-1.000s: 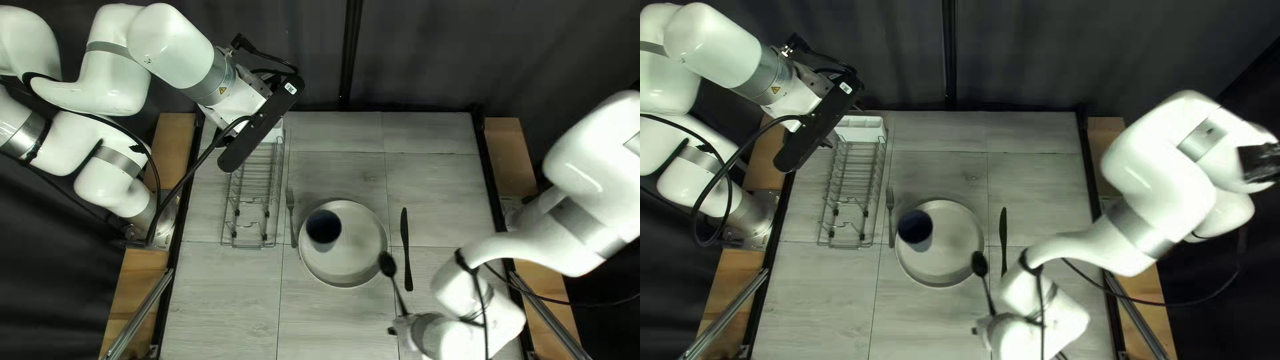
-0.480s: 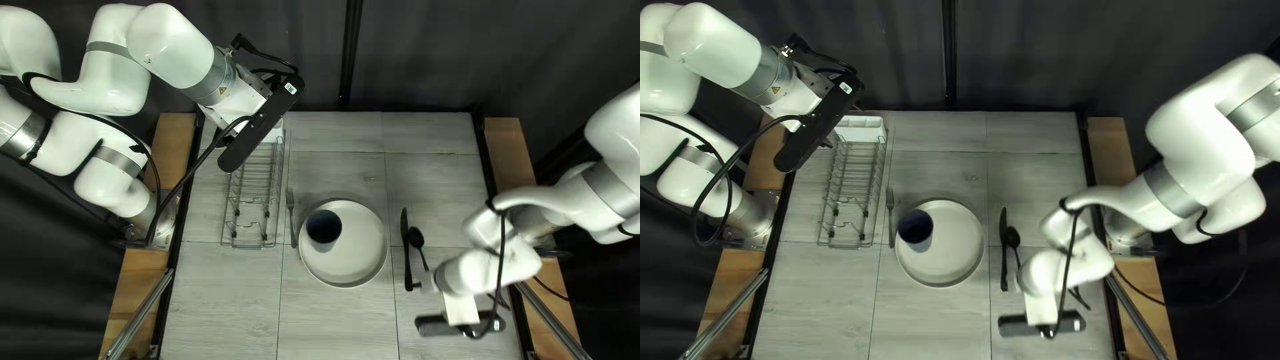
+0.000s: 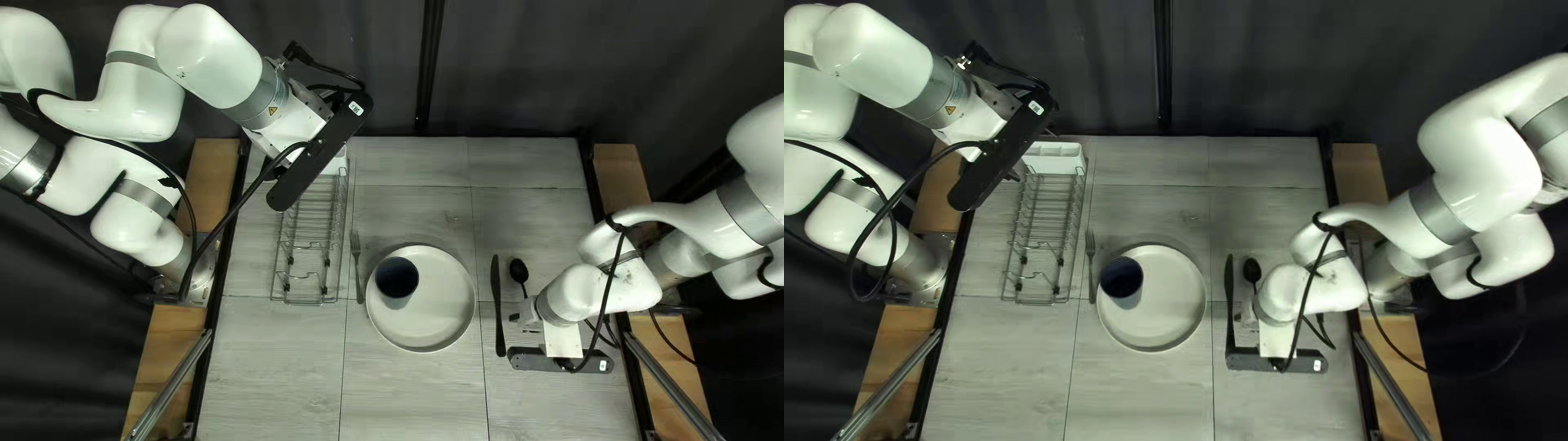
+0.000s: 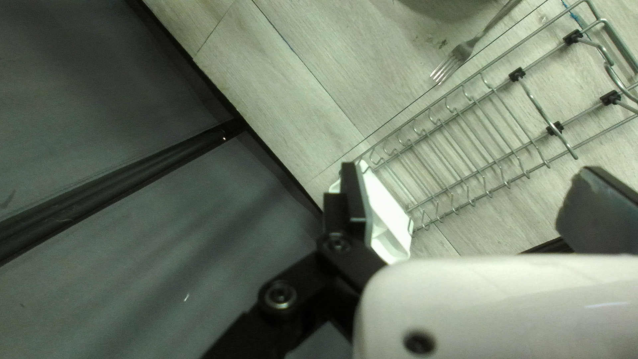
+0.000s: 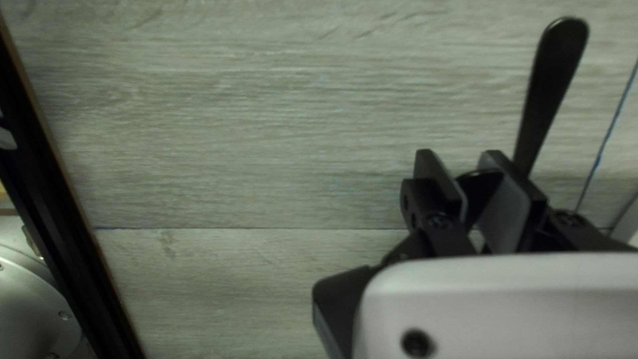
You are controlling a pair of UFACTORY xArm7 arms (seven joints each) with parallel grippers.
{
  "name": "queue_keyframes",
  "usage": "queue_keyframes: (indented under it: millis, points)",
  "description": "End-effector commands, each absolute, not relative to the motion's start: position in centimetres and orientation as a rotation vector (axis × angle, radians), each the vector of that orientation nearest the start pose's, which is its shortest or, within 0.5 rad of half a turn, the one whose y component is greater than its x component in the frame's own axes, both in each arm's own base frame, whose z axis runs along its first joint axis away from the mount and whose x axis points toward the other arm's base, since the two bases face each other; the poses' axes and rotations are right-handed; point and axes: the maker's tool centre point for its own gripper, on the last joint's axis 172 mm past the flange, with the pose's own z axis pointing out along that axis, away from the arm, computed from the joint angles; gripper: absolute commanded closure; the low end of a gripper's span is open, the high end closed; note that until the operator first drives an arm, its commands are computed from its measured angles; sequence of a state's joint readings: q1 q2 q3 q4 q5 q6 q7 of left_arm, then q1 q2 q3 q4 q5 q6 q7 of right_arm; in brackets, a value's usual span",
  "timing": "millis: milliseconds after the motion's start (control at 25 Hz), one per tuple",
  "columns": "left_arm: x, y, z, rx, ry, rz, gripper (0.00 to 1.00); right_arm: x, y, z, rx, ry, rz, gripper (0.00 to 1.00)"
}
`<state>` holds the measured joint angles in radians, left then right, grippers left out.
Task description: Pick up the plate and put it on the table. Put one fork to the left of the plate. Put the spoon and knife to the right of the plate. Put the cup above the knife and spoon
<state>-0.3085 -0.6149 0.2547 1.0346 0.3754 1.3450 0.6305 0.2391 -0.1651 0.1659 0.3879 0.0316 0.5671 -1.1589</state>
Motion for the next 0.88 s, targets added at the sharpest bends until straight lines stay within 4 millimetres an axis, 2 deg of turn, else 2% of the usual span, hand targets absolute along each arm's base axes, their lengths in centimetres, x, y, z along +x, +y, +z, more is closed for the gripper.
queue_keyframes:
  millis: [40, 80, 120, 160, 360, 400, 520, 560, 680, 880]
  points:
    - [37.3, 7.5, 40.4, -2.637, 1.021, -0.308, 0.0, 29.5, 12.8, 3.8, -2.266, -2.182, 0.028, 0.99]
    - [37.3, 7.5, 40.4, -2.637, 1.021, -0.308, 0.0, 29.5, 13.0, 3.7, -2.264, -2.183, 0.028, 0.2]
    - [37.3, 7.5, 40.4, -2.637, 1.021, -0.308, 0.0, 29.5, 13.4, 3.7, -2.265, -2.182, 0.031, 0.2]
    - [37.3, 7.5, 40.4, -2.637, 1.021, -0.308, 0.0, 29.5, 13.6, 3.8, -2.264, -2.181, 0.033, 0.0]
    - [37.3, 7.5, 40.4, -2.637, 1.021, -0.308, 0.0, 29.9, 16.9, 6.7, -2.258, -2.163, 0.025, 0.0]
    - [37.3, 7.5, 40.4, -2.637, 1.021, -0.308, 0.0, 30.4, 18.0, 7.9, -2.251, -2.157, 0.015, 0.0]
    - [37.3, 7.5, 40.4, -2.637, 1.021, -0.308, 0.0, 31.8, 19.7, 10.1, -2.228, -2.137, -0.027, 0.0]
    - [37.3, 7.5, 40.4, -2.637, 1.021, -0.308, 0.0, 32.2, 19.8, 10.5, -2.222, -2.131, -0.047, 0.0]
    - [37.3, 7.5, 40.4, -2.637, 1.021, -0.308, 0.0, 33.8, 20.0, 13.5, -2.203, -2.086, -0.193, 0.0]
    - [37.3, 7.5, 40.4, -2.637, 1.021, -0.308, 0.0, 33.8, 20.0, 13.5, -2.203, -2.086, -0.193, 0.0]
